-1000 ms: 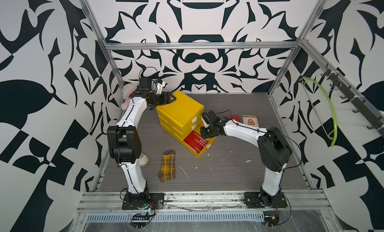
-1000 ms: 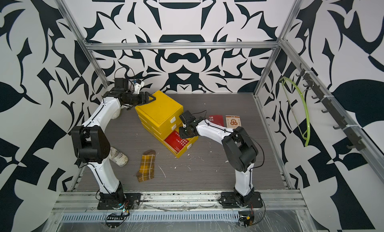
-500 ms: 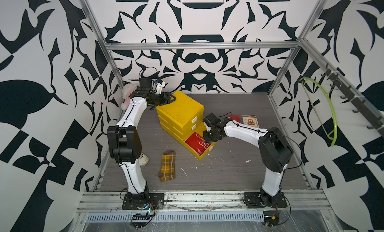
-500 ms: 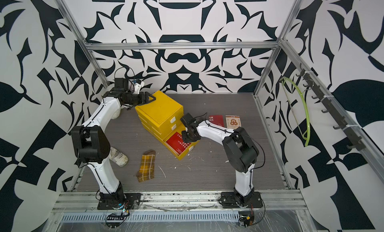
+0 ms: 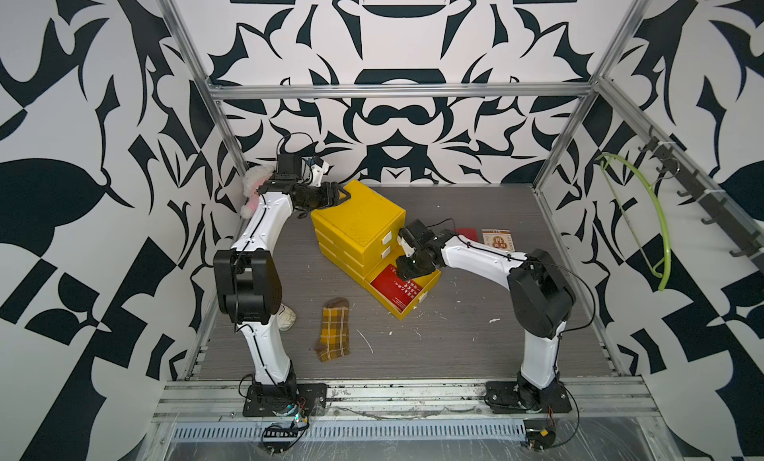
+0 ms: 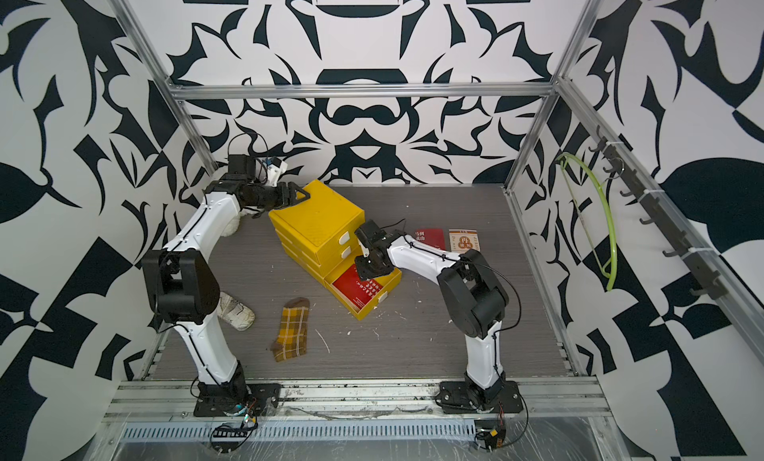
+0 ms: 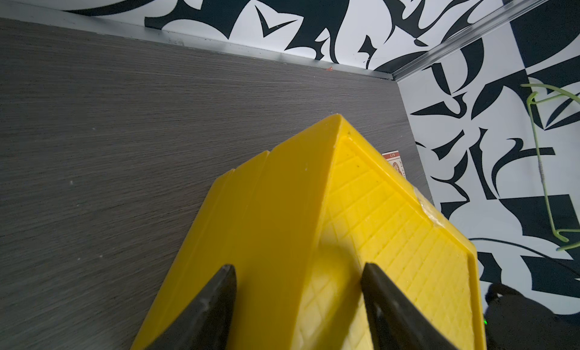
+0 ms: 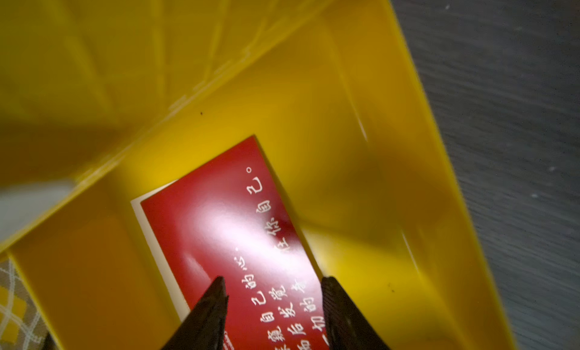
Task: Take the postcards out of the drawer
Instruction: Pick up the postcards from the drawer.
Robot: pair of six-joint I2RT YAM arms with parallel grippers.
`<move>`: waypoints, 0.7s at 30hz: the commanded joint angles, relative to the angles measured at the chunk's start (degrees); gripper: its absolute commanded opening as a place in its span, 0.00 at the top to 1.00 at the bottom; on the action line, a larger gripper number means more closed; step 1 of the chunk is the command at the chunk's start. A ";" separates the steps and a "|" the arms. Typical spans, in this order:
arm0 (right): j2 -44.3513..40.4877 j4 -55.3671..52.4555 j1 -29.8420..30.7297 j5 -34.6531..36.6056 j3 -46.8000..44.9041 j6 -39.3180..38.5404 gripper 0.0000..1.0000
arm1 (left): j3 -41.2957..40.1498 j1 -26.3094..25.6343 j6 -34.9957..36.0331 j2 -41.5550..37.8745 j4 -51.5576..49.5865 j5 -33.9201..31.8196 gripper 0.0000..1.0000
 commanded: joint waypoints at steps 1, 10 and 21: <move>0.67 2.64 0.29 -0.60 1.04 -2.25 0.41 | -0.38 -0.43 0.31 2.69 -5.27 -1.87 0.32; 3.26 3.34 0.24 1.02 0.75 -6.12 0.28 | -0.37 -0.43 0.26 2.67 -5.36 -1.69 0.32; 6.55 5.09 0.22 -14.73 0.71 -6.23 0.29 | -0.40 -0.49 0.30 2.44 -5.36 -1.78 0.32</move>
